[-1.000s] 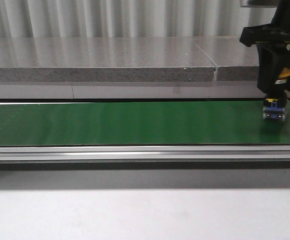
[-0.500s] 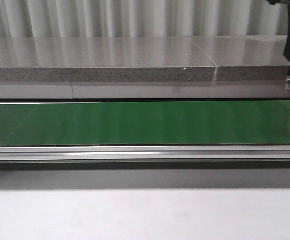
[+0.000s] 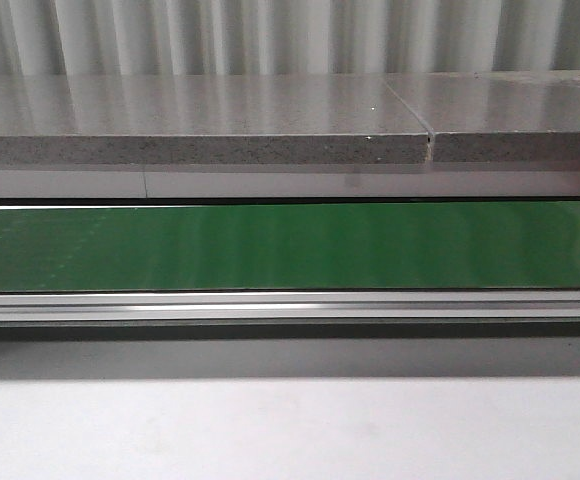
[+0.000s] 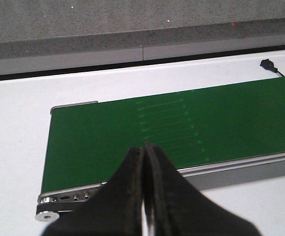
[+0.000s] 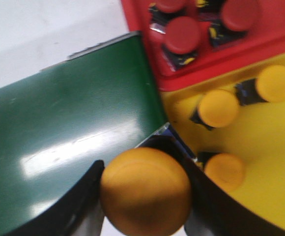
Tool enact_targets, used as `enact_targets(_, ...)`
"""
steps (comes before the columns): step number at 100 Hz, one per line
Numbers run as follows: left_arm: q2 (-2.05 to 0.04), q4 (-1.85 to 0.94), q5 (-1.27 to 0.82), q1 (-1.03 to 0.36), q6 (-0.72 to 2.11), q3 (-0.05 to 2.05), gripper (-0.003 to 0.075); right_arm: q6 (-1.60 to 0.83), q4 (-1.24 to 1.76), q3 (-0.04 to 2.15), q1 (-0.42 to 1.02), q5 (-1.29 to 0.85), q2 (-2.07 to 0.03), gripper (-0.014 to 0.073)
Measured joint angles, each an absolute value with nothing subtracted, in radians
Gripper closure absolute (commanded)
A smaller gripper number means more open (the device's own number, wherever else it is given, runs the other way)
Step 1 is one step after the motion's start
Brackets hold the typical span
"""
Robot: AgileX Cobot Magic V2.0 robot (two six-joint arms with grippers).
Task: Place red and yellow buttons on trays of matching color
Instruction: 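Carry the yellow button into the yellow tray and open the right gripper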
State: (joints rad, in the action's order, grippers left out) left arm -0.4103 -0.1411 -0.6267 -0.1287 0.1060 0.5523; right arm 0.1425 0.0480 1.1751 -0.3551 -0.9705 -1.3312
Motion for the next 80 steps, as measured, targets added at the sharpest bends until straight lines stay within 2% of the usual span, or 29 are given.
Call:
enact_targets(45,-0.410,-0.141,-0.627,-0.129,0.106,0.552,0.0740,0.144,0.035,1.163,-0.664,-0.971,-1.329,0.0348)
enact_targets(80,-0.410,-0.141,-0.627,-0.129,0.106,0.552,0.0740,0.144,0.034,1.055,-0.696,-0.858,-1.404,0.0348)
